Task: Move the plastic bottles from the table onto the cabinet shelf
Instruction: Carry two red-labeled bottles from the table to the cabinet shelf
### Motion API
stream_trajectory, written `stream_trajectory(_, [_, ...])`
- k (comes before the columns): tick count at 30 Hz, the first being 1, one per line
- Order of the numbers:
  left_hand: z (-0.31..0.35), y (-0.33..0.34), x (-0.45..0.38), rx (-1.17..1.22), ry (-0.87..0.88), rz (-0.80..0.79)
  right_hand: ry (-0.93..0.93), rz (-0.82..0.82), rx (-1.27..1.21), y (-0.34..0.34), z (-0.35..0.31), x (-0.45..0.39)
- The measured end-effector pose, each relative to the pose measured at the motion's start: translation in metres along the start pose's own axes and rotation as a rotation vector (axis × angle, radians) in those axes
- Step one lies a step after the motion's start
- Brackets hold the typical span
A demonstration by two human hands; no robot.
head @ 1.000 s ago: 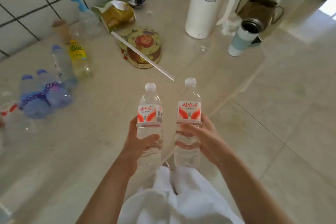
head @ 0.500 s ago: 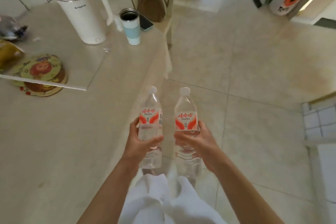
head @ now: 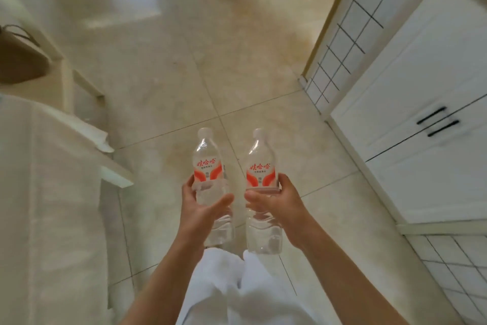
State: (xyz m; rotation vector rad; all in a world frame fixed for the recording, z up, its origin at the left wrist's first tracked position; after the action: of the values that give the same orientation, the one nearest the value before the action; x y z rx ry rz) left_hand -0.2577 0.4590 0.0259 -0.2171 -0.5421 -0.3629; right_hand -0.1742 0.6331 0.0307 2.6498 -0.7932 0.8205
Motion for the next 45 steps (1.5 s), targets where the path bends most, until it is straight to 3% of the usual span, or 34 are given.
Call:
stream_trajectory(15, [0.104,0.184,-0.104,-0.329,0.154,-0.564,-0.037,0.458,-0.353,-0.137,-0.054,-0.056])
stream_trajectory(27, [0.120,0.337,-0.101,-0.521,0.198,-0.882,-0.057,0.752,-0.579,-0.246,-0.047,-0.023])
stream_trajectory(32, [0.120,0.405,-0.087,-0.536,0.207,-0.937,-0.070,0.834,-0.576,-0.307,-0.046,-0.015])
stream_trajectory(45, [0.148,0.601,-0.042,-0.546,0.233,-0.971,-0.134,0.868,-0.547,-0.496,-0.090,-0.009])
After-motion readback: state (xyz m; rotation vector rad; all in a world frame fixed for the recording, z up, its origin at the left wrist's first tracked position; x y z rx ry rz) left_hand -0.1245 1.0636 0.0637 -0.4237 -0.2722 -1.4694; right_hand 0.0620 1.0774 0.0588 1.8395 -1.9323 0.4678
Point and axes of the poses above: each hand's wrist, its own x-axis away from the middle knuckle, its own y-axis out of the palm, z = x × y, the point moved 10 cm from there along -x, towards the middle knuckle, and after that the axes turned 10 degrees about -x, right-handed, at the moved point
